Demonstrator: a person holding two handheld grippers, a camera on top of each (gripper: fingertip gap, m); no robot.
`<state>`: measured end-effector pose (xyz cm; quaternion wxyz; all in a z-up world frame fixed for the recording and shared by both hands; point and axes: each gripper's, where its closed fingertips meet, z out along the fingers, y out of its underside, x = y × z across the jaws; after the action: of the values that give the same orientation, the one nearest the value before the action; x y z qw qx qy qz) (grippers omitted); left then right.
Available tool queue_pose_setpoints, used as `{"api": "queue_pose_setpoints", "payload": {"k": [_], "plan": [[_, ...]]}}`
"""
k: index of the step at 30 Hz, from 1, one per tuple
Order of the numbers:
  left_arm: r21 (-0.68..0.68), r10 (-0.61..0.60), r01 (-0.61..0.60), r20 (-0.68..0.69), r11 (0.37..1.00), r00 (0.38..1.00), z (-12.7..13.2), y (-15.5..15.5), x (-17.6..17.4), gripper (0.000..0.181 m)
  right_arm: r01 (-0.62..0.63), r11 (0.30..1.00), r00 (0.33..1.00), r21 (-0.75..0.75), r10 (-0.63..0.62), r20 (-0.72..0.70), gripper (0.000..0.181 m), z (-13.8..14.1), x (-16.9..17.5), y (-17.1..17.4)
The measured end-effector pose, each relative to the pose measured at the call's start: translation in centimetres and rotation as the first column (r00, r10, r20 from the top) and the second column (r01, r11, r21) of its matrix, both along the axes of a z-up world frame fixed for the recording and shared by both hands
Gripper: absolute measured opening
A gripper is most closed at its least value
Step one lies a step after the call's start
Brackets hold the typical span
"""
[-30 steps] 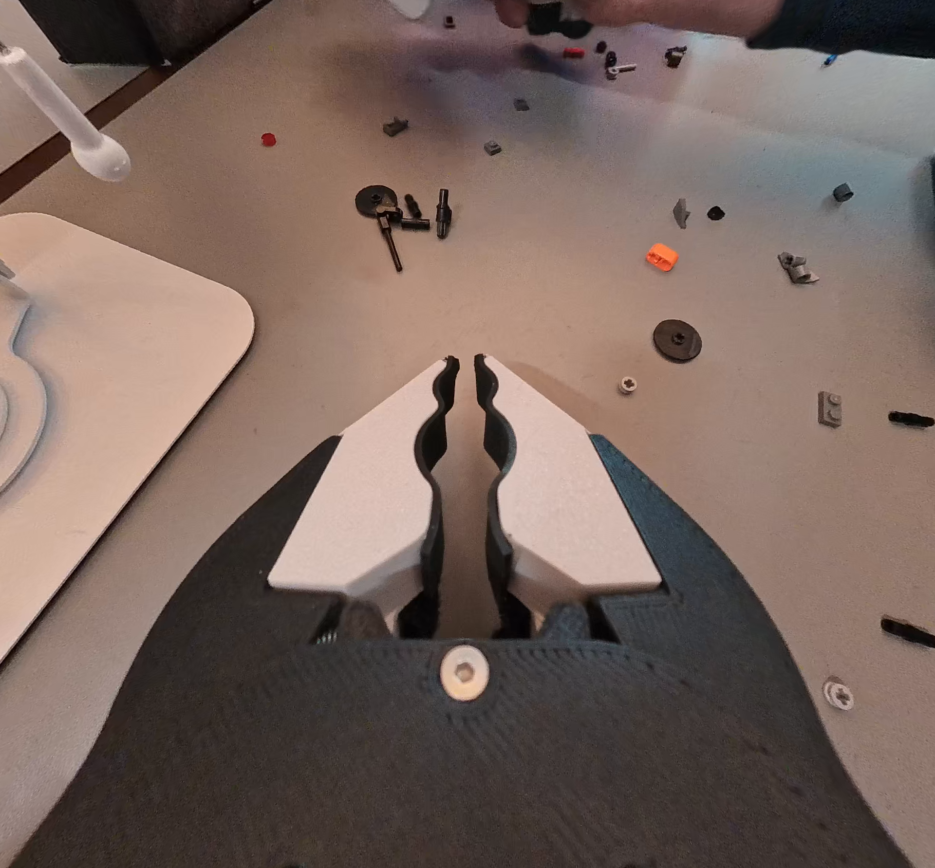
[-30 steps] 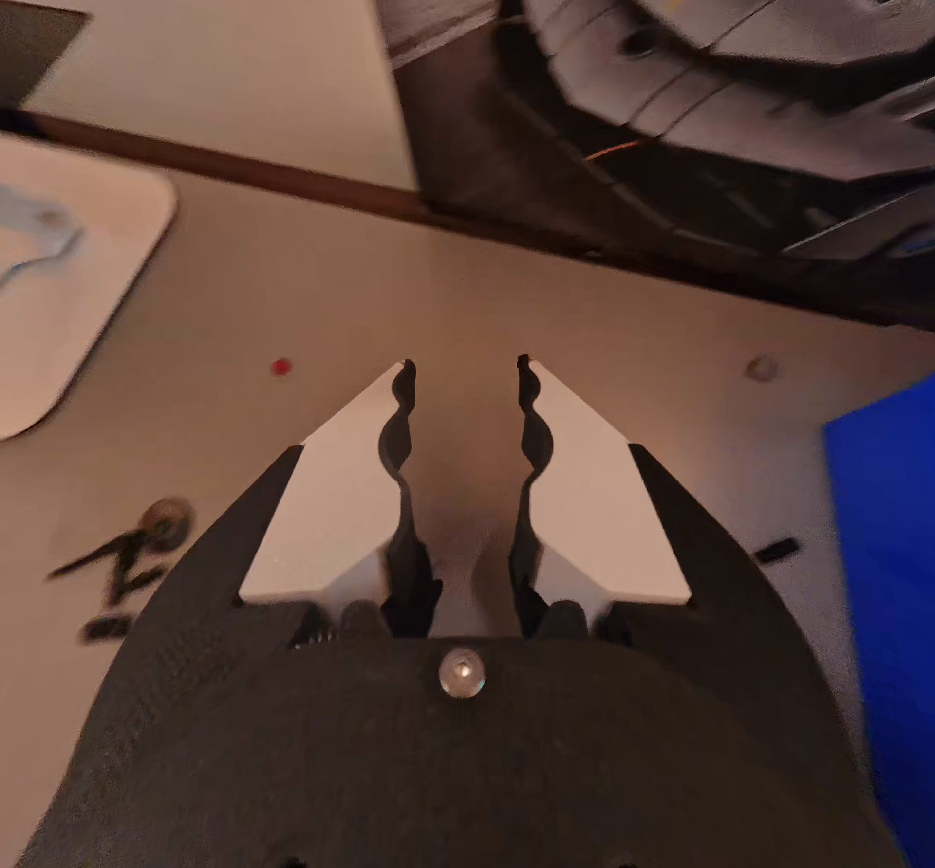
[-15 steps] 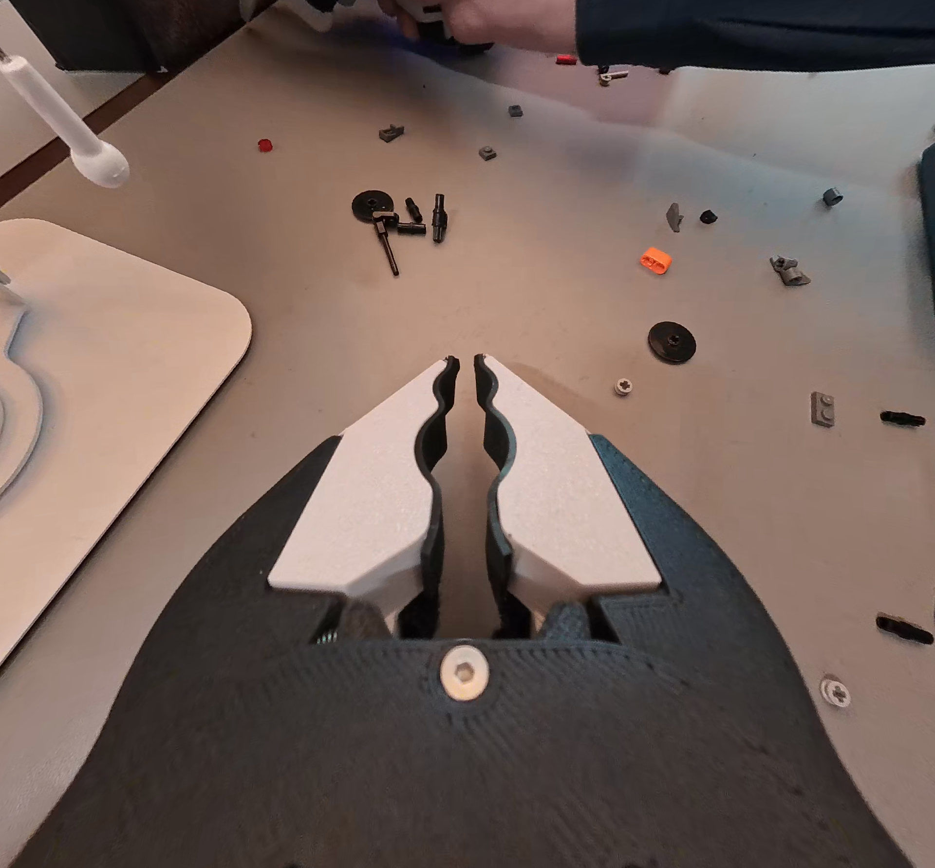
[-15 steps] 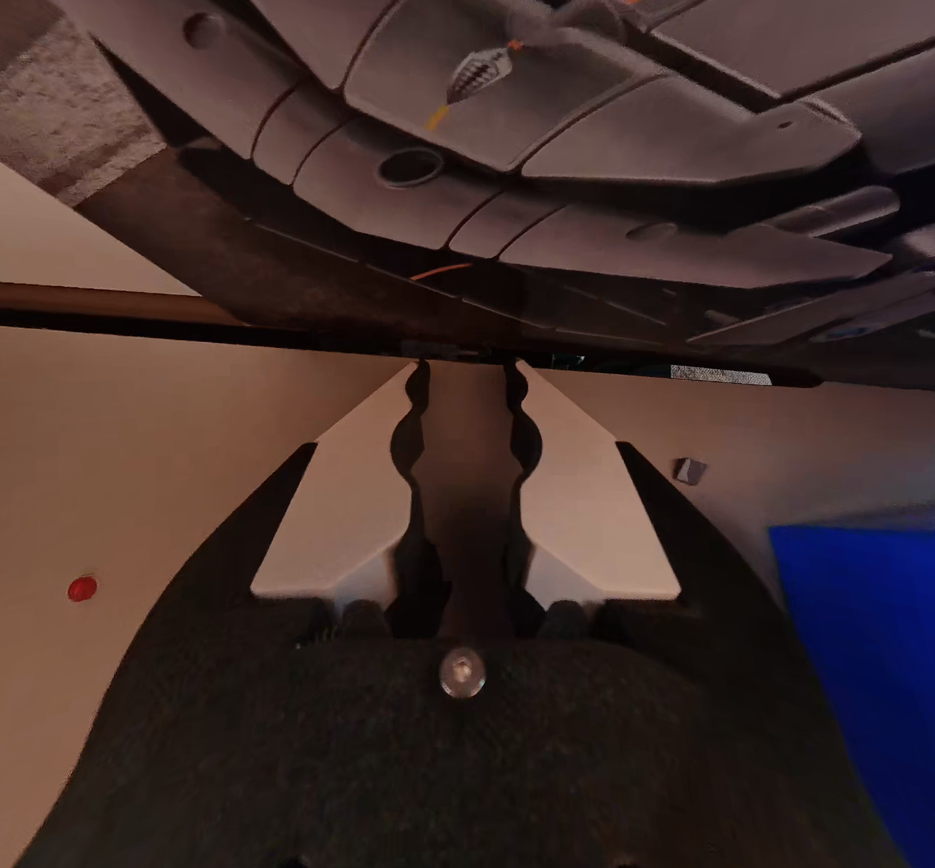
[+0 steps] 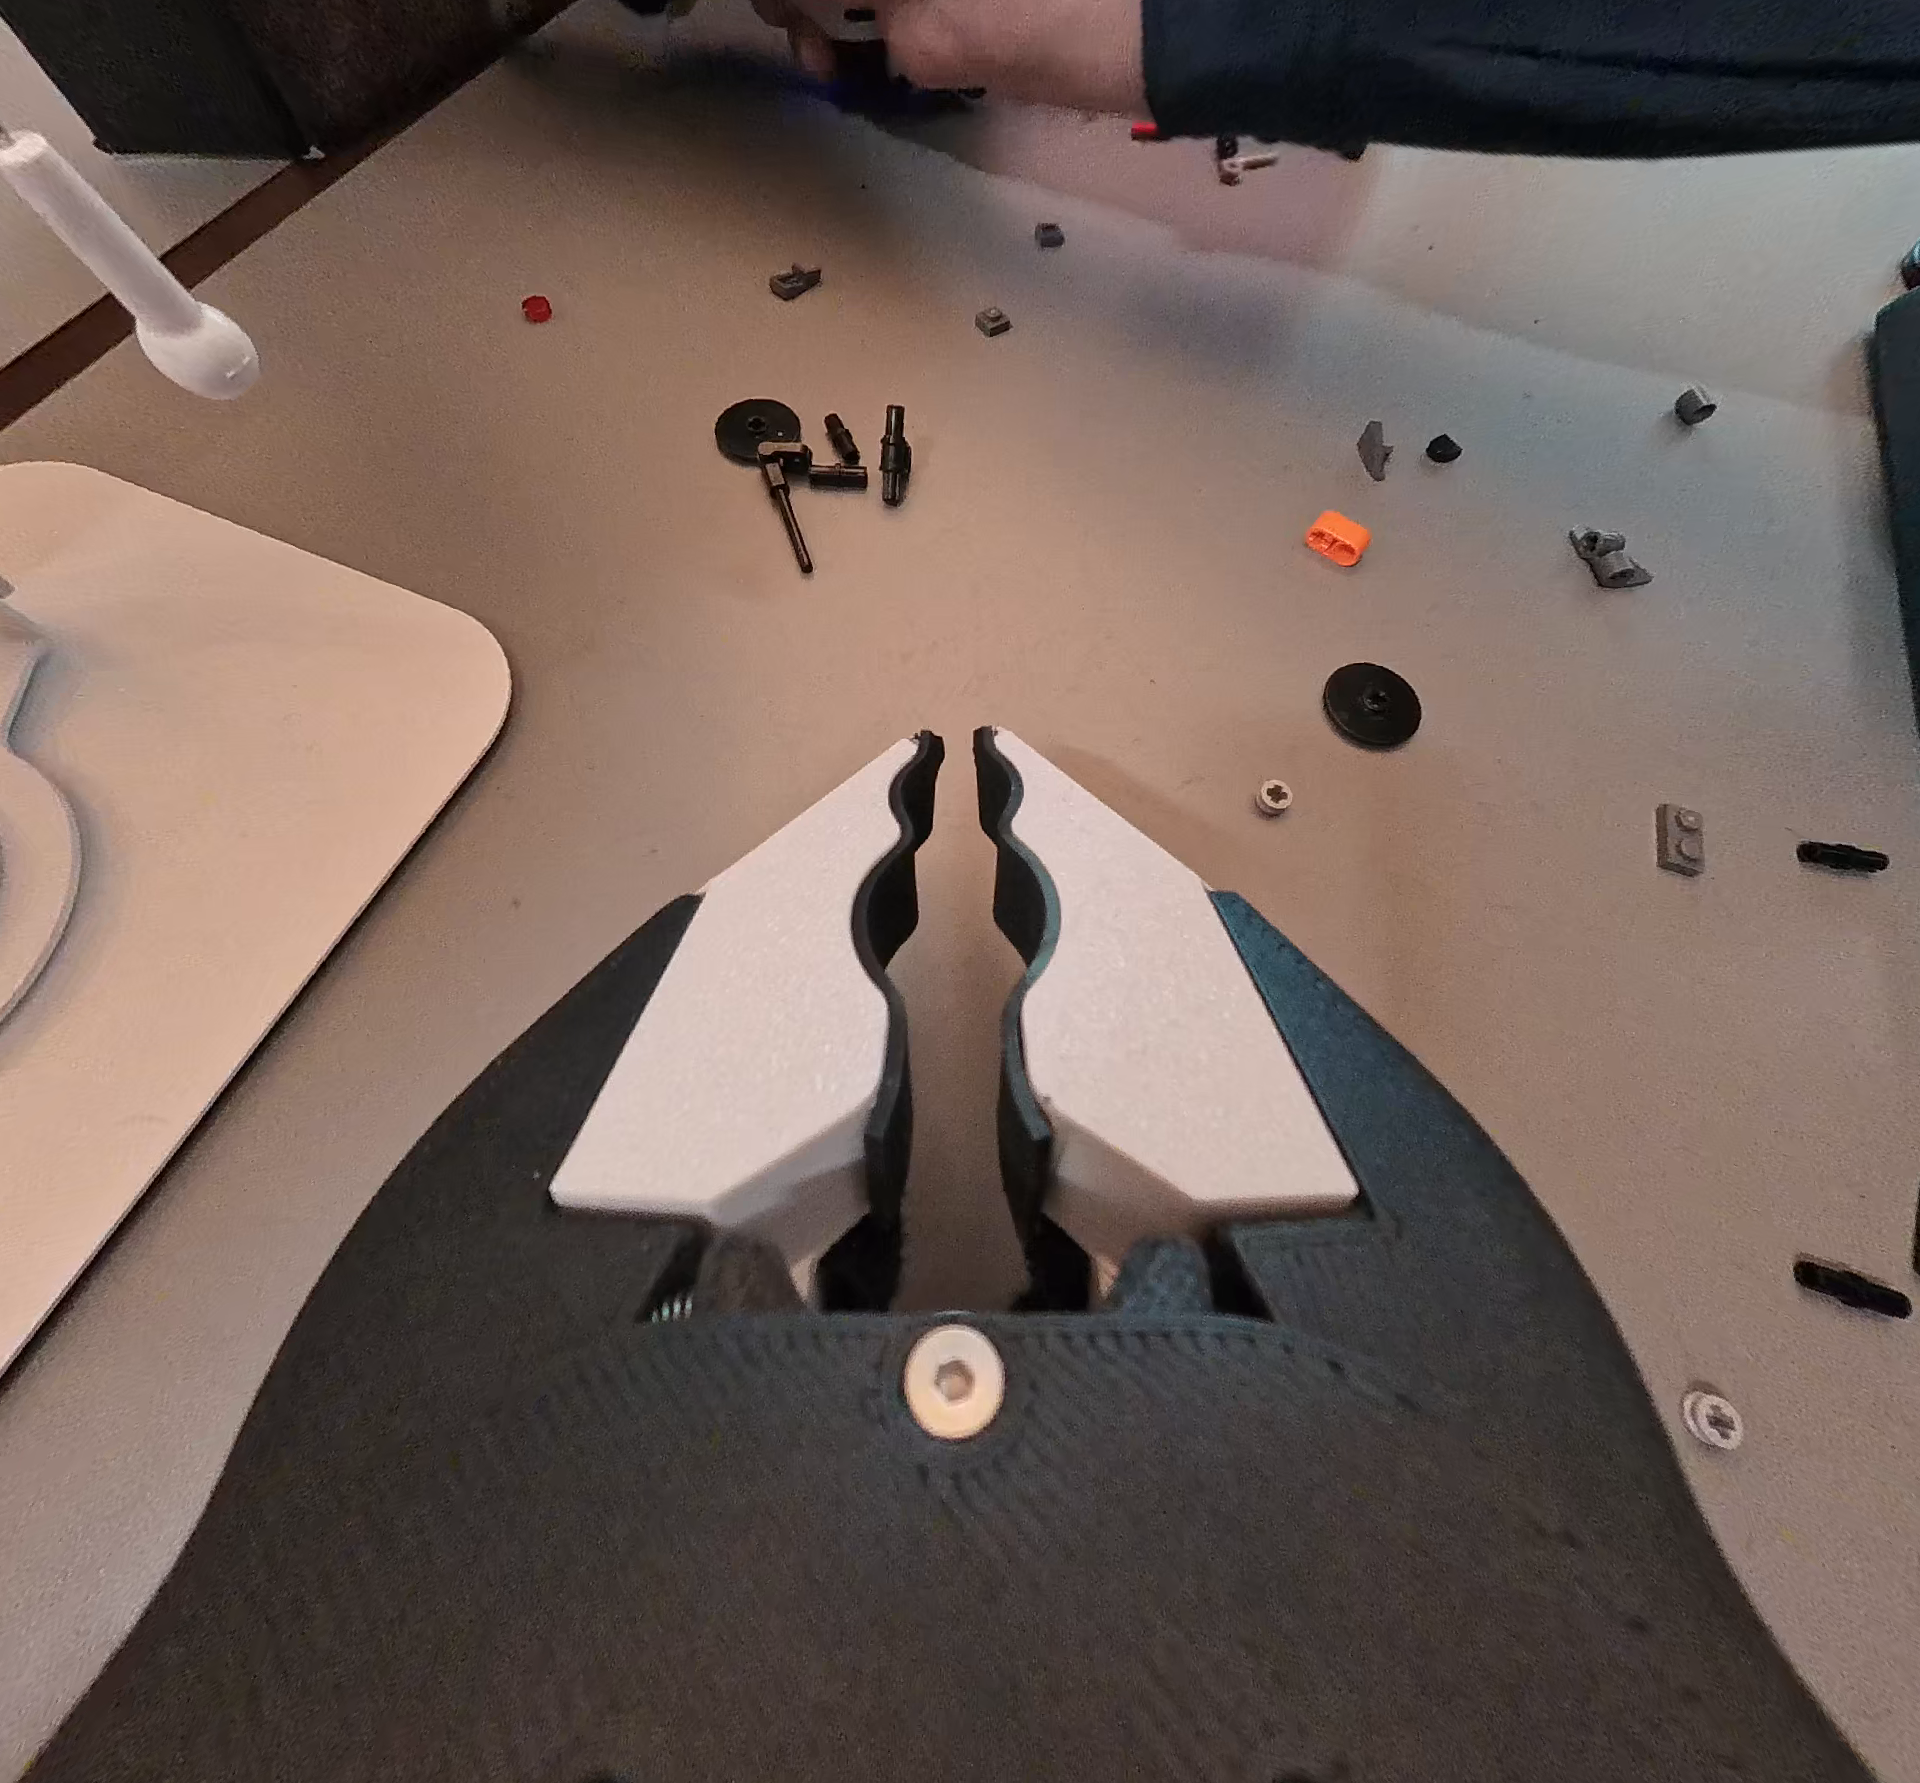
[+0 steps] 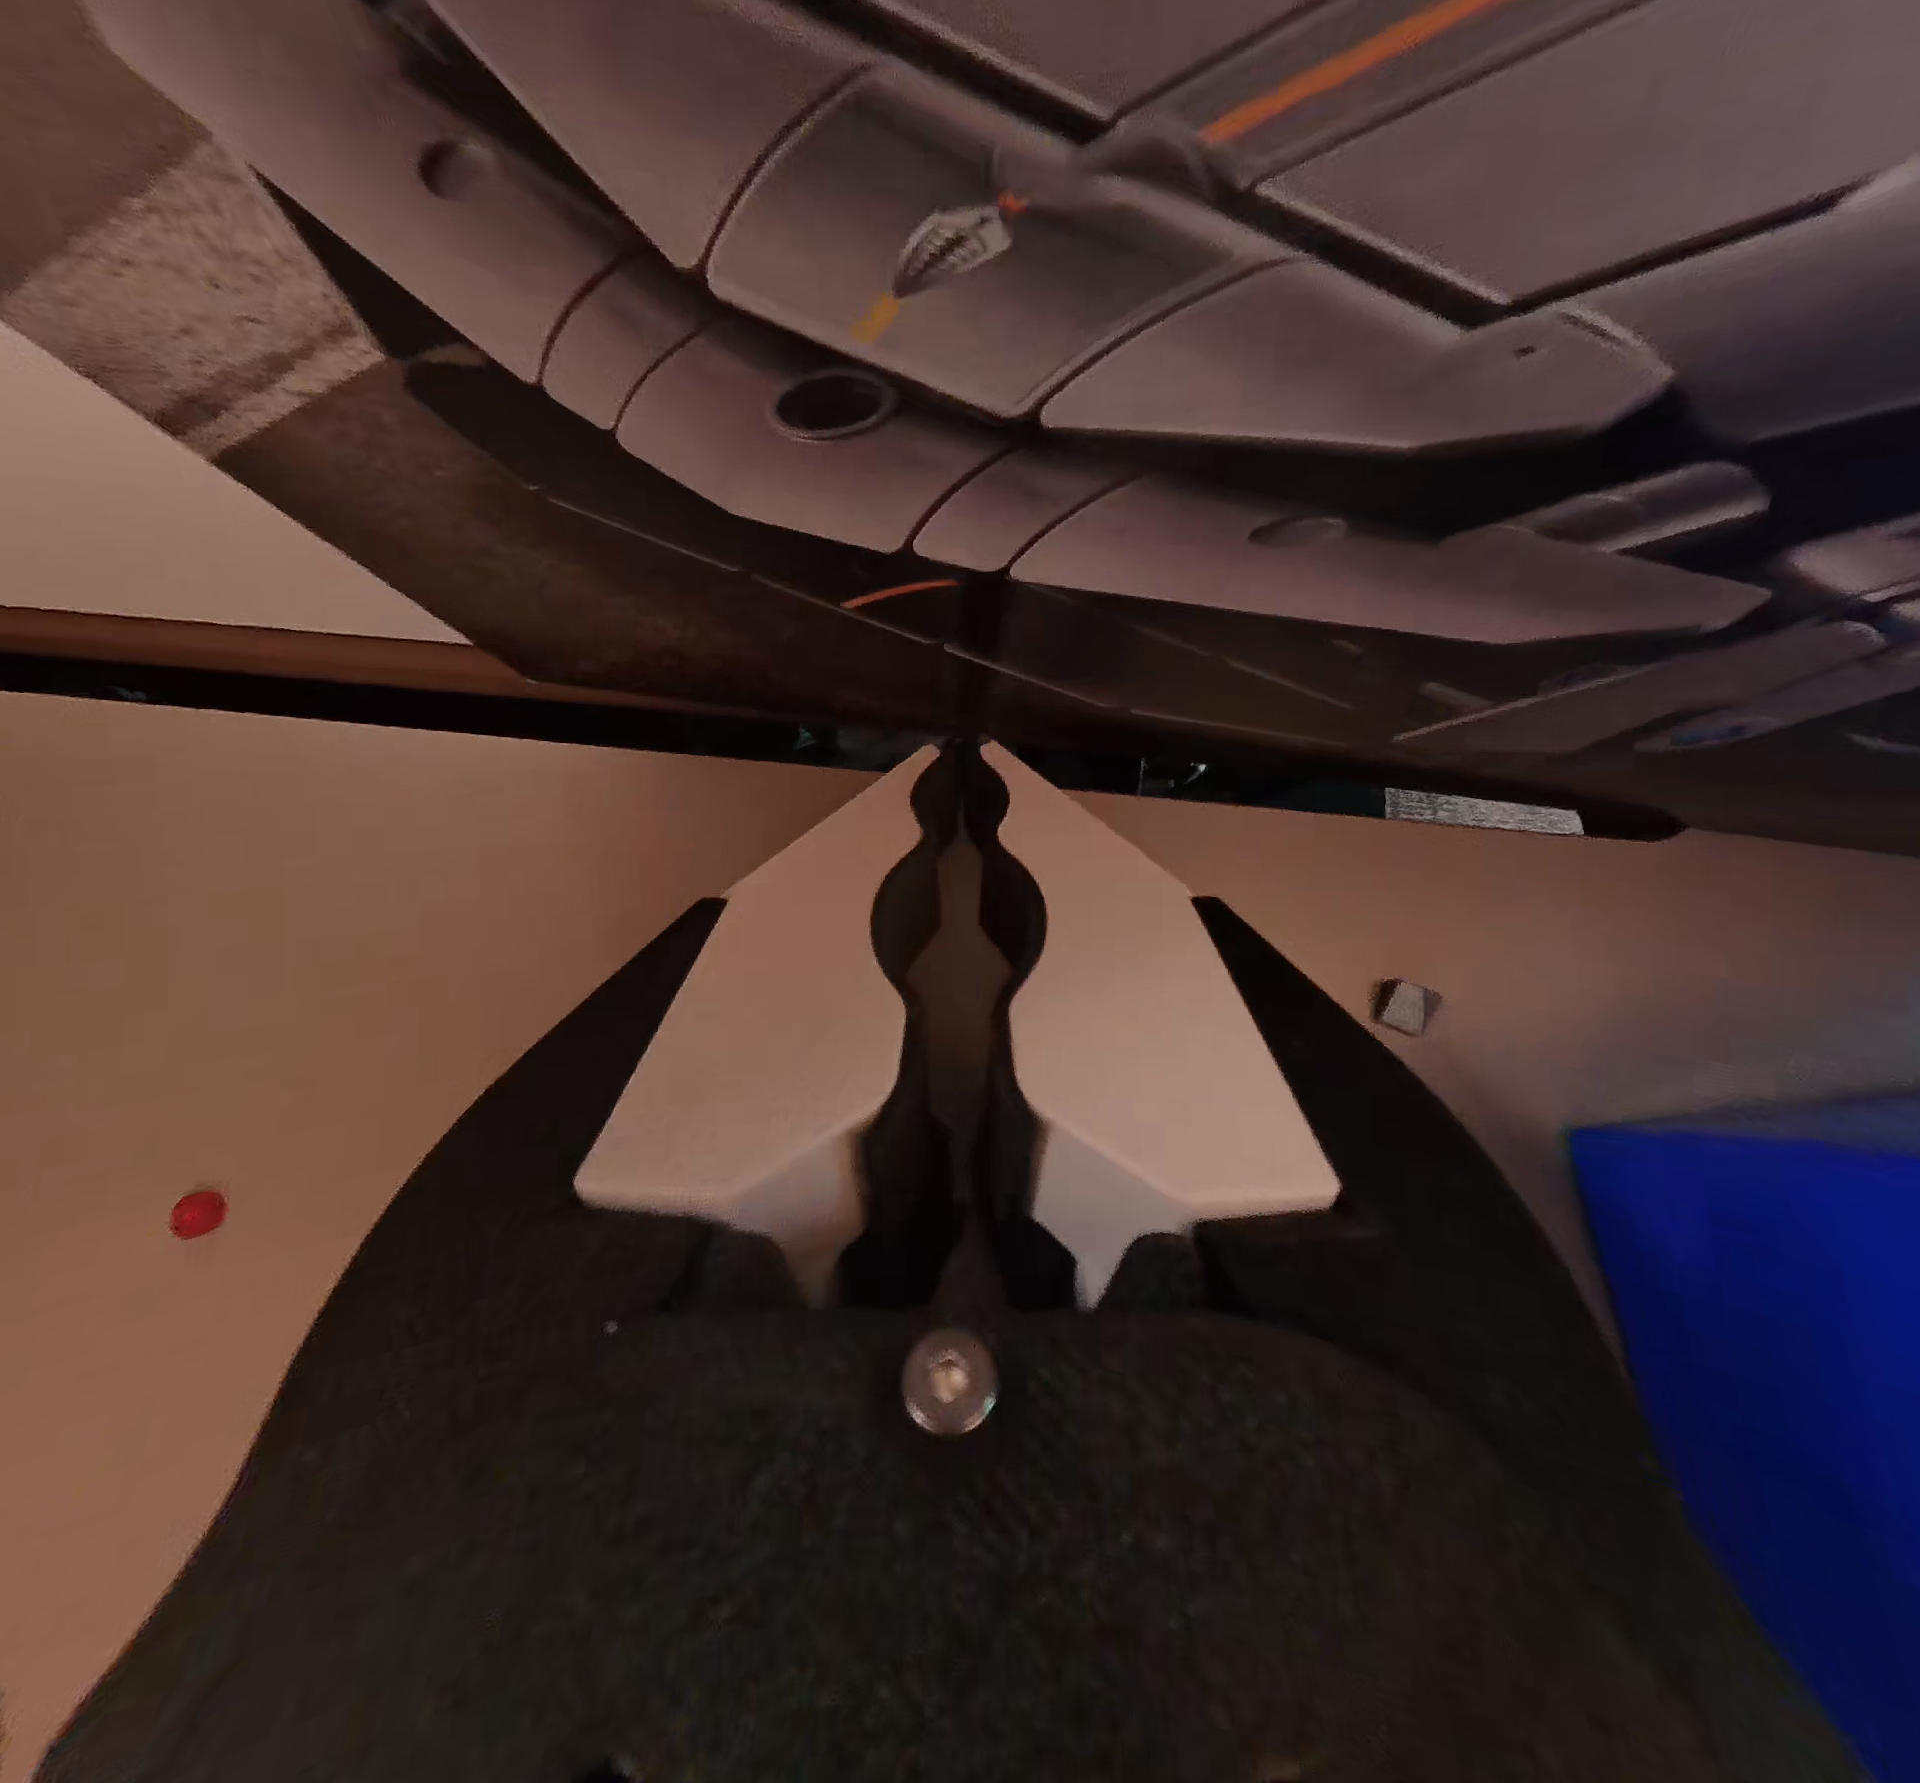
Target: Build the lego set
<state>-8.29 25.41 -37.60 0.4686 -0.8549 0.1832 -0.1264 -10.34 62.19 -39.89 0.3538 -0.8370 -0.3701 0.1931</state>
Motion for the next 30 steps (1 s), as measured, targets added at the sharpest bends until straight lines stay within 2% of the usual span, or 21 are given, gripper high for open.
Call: {"api": "queue_pose_setpoints", "payload": {"k": [6, 7, 8, 10, 15, 18, 20, 23, 26, 30], "plan": [[0.001, -0.003, 0.003, -0.001, 1.000, 1.000, 0.0, 0.0, 0.0, 0.005, -0.072, 0.997, 0.994, 0.009, 0.072, -0.077, 0.000, 3.3, 1.5, -2.2], [0.000, -0.003, 0.003, 0.000, 1.000, 1.000, 0.0, 0.0, 0.0, 0.005, -0.090, 0.996, 0.993, 0.019, 0.091, -0.076, 0.003, 4.1, 1.8, -2.7], [0.001, -0.002, 0.002, 0.002, 1.000, 1.000, 0.0, 0.0, 0.0, 0.005, -0.111, 0.994, 0.991, 0.013, 0.111, -0.080, 0.018, 4.8, 2.0, -3.3], [-0.001, -0.002, 0.002, 0.002, 1.000, 1.000, 0.0, 0.0, 0.0, 0.005, -0.166, 0.986, 0.979, 0.001, 0.165, -0.122, 0.019, 6.8, 2.5, -5.0], [-0.003, -0.004, 0.004, -0.003, 1.000, 1.000, -0.1, 0.0, 0.0, 0.005, -0.215, 0.977, 0.955, -0.002, 0.210, -0.211, 0.026, 12.1, 5.2, -8.2], [0.000, -0.001, 0.001, -0.002, 1.000, 1.000, 0.0, 0.0, 0.0, 0.005, -0.242, 0.970, 0.957, 0.021, 0.242, -0.158, 0.027, 13.0, 7.5, -10.2], [-0.002, 0.000, 0.000, -0.004, 1.000, 1.000, -0.1, 0.0, 0.0, 0.005, -0.224, 0.974, 0.968, 0.043, 0.228, -0.108, 0.027, 11.8, 8.9, -10.8], [-0.002, 0.000, 0.000, -0.007, 1.000, 1.000, -0.1, 0.0, 0.0, 0.005, -0.194, 0.981, 0.981, 0.013, 0.194, 0.013, 0.031, 7.5, 10.5, -10.4], [-0.003, -0.002, 0.002, -0.009, 1.000, 1.000, -0.1, 0.0, 0.0, 0.005, -0.130, 0.991, 0.979, 0.001, 0.129, 0.156, 0.032, 3.3, 12.7, -8.4], [-0.002, -0.008, 0.008, -0.011, 1.000, 1.000, -0.1, -0.1, 0.2, 0.005, -0.097, 0.995, 0.979, -0.004, 0.096, 0.181, 0.030, 0.8, 13.6, -7.4]]}}
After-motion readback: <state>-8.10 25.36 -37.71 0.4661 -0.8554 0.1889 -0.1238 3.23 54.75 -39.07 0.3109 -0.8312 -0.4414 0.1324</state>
